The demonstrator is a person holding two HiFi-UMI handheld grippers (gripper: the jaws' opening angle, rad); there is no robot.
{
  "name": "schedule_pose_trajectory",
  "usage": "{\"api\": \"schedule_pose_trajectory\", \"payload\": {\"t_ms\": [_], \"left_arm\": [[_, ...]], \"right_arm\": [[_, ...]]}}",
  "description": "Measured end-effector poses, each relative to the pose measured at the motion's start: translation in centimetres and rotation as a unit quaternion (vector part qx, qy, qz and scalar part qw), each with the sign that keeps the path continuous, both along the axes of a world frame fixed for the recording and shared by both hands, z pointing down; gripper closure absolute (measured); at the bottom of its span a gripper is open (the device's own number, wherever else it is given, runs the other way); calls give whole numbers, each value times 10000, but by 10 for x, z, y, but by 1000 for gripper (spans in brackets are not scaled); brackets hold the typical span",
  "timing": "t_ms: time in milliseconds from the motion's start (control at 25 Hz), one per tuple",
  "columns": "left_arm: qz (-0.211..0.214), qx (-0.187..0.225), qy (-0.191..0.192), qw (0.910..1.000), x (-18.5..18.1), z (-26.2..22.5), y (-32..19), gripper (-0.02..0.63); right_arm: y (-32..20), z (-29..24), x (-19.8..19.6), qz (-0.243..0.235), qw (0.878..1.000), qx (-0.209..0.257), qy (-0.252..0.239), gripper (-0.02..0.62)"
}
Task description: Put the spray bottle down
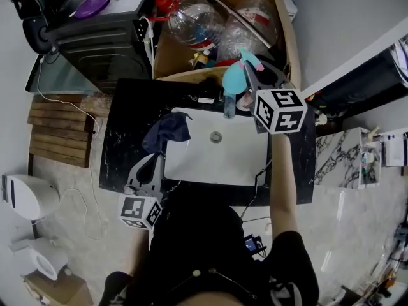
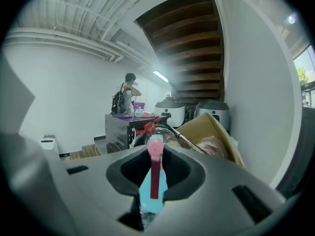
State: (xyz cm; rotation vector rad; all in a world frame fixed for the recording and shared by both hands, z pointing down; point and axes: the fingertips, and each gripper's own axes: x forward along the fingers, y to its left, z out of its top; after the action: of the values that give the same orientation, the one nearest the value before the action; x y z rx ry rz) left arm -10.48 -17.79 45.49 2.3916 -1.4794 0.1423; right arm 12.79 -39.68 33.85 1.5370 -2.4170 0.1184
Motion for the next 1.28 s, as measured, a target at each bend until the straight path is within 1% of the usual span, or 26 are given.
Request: {"api": "schedule_pose_trajectory", "payload": {"t_ms": [160, 200, 280, 320, 600, 840, 1120, 1280], "left_arm": [[-15, 49, 15, 10000, -2, -6, -5, 597], [-25, 66, 9, 10000, -2, -7, -5, 595], [-44, 101, -13, 9999, -2, -9, -6, 597], [-46, 110, -20, 9999, -2, -9, -6, 596], [-60, 95, -18, 9999, -2, -8, -3, 597], [-118, 88, 4, 9999, -3, -8, -1, 597], [-84, 111, 26, 9999, 4, -11, -1, 597], [-65, 114, 21, 9999, 7, -10, -2, 597]], "right_arm": [[3, -1, -2, -68, 9999, -22, -97, 511], [4, -1, -3, -103, 9998, -36, -140, 498], [5, -1, -4, -166, 9997, -64, -196, 446], [5, -1, -4, -181, 9996, -66, -201, 439], [6, -1, -5, -177, 9997, -8, -149, 439], [11, -1, -5, -256, 9995, 22, -195, 404], [13, -5, 0, -216, 9996, 108, -157, 387], [11, -3, 3, -209, 9996, 76, -149, 383]]}}
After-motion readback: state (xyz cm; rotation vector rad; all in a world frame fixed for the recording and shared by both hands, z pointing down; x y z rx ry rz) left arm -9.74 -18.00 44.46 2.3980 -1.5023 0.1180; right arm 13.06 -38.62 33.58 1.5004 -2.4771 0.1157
